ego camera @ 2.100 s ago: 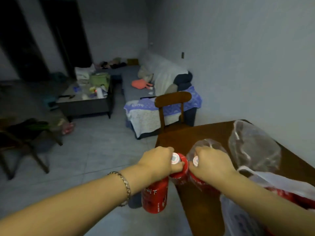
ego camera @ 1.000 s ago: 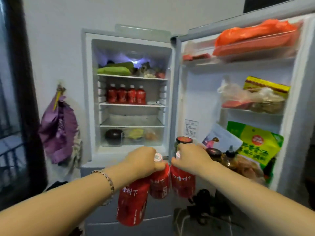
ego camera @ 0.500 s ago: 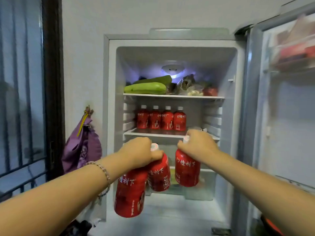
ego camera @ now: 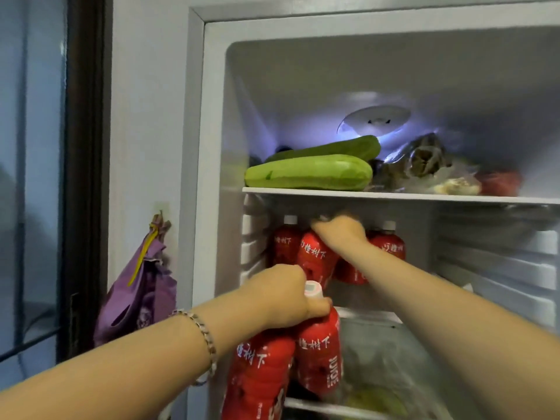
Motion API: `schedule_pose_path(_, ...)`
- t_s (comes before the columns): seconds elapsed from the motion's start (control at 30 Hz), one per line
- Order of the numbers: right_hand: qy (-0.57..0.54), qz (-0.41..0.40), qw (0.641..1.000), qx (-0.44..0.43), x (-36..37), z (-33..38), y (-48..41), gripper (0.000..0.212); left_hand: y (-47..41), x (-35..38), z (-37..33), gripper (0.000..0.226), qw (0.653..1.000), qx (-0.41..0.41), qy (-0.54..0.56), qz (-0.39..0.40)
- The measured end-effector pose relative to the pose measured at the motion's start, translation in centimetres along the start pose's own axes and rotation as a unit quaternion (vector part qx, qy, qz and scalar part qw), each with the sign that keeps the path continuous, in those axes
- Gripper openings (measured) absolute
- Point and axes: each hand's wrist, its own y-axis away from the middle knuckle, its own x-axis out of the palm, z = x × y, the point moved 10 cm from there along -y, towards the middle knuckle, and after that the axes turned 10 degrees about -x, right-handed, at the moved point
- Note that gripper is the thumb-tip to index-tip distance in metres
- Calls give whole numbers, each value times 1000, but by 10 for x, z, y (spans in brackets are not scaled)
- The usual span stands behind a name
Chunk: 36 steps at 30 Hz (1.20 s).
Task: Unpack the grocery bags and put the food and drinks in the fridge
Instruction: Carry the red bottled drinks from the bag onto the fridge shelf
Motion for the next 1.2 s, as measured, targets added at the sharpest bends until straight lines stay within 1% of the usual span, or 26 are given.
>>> schedule_pose_path(0.07, -13, 32, 999, -27, 25, 10, -16, 43, -8, 2, 3, 45, 1000, 6, -5, -3)
schedule_pose_path(0.13, -14, 86, 995, -43, 50, 17, -26, 50, -14, 4, 7, 46, 1000, 8, -6, -1)
schedule_pose_path(0.2, -63, 162, 985, -5, 73, 10, -23, 59, -18, 4, 8, 45, 1000, 10, -3, 1)
schedule_pose_path(0.23, -93, 205, 974, 20, 85, 5, -15, 59, -20, 4, 8, 44, 1000, 12, -2, 2)
schedule_pose_path(0.27, -87, 242, 966, 24, 94, 4, -6, 59, -21, 5, 7, 43, 1000, 14, 0, 5)
schedule_pose_path(0.3, -49, 252, 967, 8, 99, 2, -3, 59, -21, 7, 6, 42, 1000, 16, 4, 9)
schedule_pose_path(0.37, 6, 214, 976, -31, 99, 3, -2, 62, -20, 9, 7, 42, 1000, 19, 15, 8)
schedule_pose_path(0.43, -8, 189, 981, -36, 100, 5, -1, 63, -18, 9, 10, 45, 1000, 17, 22, -3)
schedule_pose_path(0.47, -14, 194, 980, -34, 102, 5, -1, 61, -17, 9, 12, 45, 1000, 14, 25, -5)
schedule_pose_path(0.53, -13, 203, 979, -29, 103, 2, -1, 49, -14, 7, 15, 42, 999, 6, 31, -9)
schedule_pose_path(0.6, -39, 203, 978, -29, 99, -1, 2, 27, -11, 2, 17, 38, 999, -8, 33, -19)
schedule_pose_path(0.63, -87, 207, 974, -22, 94, -2, 7, 31, -8, -2, 18, 38, 999, -18, 36, -25)
schedule_pose_path(0.67, -147, 230, 962, -21, 88, -2, 14, 43, -7, -6, 19, 39, 998, -28, 41, -29)
schedule_pose_path(0.7, -217, 280, 935, -31, 81, 0, 24, 55, -6, -10, 20, 40, 998, -36, 45, -33)
schedule_pose_path(0.73, -300, 362, 882, -33, 77, 4, 42, 64, -6, -16, 19, 41, 997, -41, 45, -38)
schedule_pose_path(0.77, -365, 449, 815, -30, 70, 10, 64, 71, -5, -21, 16, 42, 997, -43, 41, -46)
schedule_pose_path(0.8, -389, 514, 763, -49, 58, 18, 87, 77, -6, -28, 13, 44, 997, -43, 37, -57)
schedule_pose_path(0.83, -367, 547, 747, -88, 53, 22, 101, 77, -7, -35, 9, 46, 996, -41, 35, -69)
schedule_pose_path(0.87, -324, 535, 769, -133, 49, 23, 105, 72, -9, -41, 5, 46, 996, -37, 35, -78)
schedule_pose_path(0.9, -285, 479, 814, -164, 46, 20, 98, 64, -11, -46, -1, 46, 995, -34, 37, -85)
schedule_pose_path(0.93, -266, 413, 854, -175, 40, 19, 89, 57, -14, -50, -5, 46, 995, -33, 41, -89)
schedule_pose_path(0.97, -266, 359, 877, -177, 34, 19, 81, 50, -16, -53, -9, 46, 994, -33, 45, -93)
schedule_pose_path(1.03, -293, 287, 897, -168, 22, 14, 69, 37, -18, -59, -13, 53, 992, -36, 50, -108)
schedule_pose_path(1.1, -329, 204, 916, -109, 15, -10, 49, 30, -18, -66, -15, 60, 988, -42, 55, -135)
schedule_pose_path(1.13, -335, 158, 926, -73, 14, -26, 38, 36, -18, -69, -15, 61, 986, -45, 60, -148)
schedule_pose_path(1.2, -300, 81, 950, -22, 17, -51, 21, 62, -17, -72, -14, 56, 981, -51, 70, -176)
